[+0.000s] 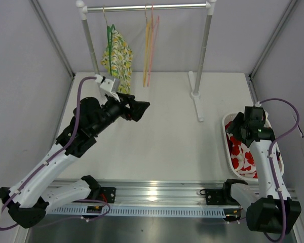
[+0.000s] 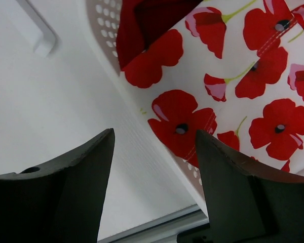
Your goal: Place the skirt on the hanger
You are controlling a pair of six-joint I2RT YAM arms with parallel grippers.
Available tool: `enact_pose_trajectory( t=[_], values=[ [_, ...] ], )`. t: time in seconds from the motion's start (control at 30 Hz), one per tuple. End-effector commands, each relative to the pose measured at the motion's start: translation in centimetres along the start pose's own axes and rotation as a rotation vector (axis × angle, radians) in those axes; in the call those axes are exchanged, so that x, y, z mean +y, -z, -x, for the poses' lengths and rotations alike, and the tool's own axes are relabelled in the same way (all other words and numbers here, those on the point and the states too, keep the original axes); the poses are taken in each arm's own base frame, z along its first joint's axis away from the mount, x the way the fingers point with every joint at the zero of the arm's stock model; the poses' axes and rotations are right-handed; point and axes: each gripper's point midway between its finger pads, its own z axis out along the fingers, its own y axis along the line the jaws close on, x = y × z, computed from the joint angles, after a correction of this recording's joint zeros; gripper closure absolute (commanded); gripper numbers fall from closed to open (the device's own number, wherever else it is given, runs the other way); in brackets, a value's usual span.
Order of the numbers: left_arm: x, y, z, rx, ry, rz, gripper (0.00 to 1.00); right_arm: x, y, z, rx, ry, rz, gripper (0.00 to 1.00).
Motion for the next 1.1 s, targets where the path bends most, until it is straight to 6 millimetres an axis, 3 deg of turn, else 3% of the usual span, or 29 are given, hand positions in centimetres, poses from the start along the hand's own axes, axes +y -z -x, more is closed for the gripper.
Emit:
enact_pose_trajectory(
  t=[0.0,0.03,0.37,0.5,0.57,0.6,0.63,0.73,0.77,0.87,0.9,0.97,1.0,1.07],
  values=[
    [-1.3,0.6,0.2,-0.035,0.039,-0.054,0.19,-0.8,-0.5,0.6,0.004,-0.013,-0.062,0.3],
    [-1.0,0.4,-1.2,-0.008,0.043,-0.05,0.19,-0.9,-1.0,0.4,0.021,-0.01,-0.074,0.3],
    [-2.1,-0.5,-4.7,0.065,0.074,-0.113,0.2,-1.2,-3.4,-0.2,0.072,0.011,-0.116,0.3],
    [-2.1,-0.7,-5.1,0.074,0.071,-0.114,0.2,-1.1,-3.8,-0.1,0.071,0.014,-0.115,0.58],
    [-2.2,-0.7,-5.2,0.079,0.071,-0.119,0.2,-1.2,-4.1,-0.2,0.081,0.018,-0.123,0.64],
    [-2.2,-0.8,-5.6,0.088,0.072,-0.121,0.2,-1.3,-4.0,-0.1,0.078,0.019,-0.126,0.74],
    [-2.2,-0.7,-5.7,0.089,0.075,-0.124,0.2,-1.2,-4.0,0.0,0.074,0.019,-0.126,0.79],
    [-2.3,-0.7,-6.3,0.1,0.078,-0.125,0.21,-1.0,-3.4,1.1,0.04,0.017,-0.114,0.96],
    [-2.2,-0.7,-6.6,0.105,0.078,-0.123,0.21,-1.0,-3.1,1.2,0.045,0.018,-0.116,1.0],
    [-2.3,-0.6,-6.7,0.112,0.077,-0.128,0.21,0.0,-0.8,3.9,-0.014,0.008,-0.083,1.0],
    [-2.4,-0.5,-6.6,0.111,0.077,-0.129,0.21,1.0,1.0,6.1,-0.078,-0.005,-0.043,1.0],
    [-2.4,-0.4,-6.6,0.112,0.075,-0.133,0.21,2.3,3.0,7.5,-0.101,-0.011,0.01,1.0],
    [-2.4,-0.4,-6.5,0.114,0.074,-0.133,0.21,3.5,4.9,9.6,-0.152,-0.018,0.057,1.0],
    [-2.5,-0.3,-6.3,0.112,0.069,-0.134,0.21,5.4,6.7,10.3,-0.16,0.01,0.112,1.0]
  ],
)
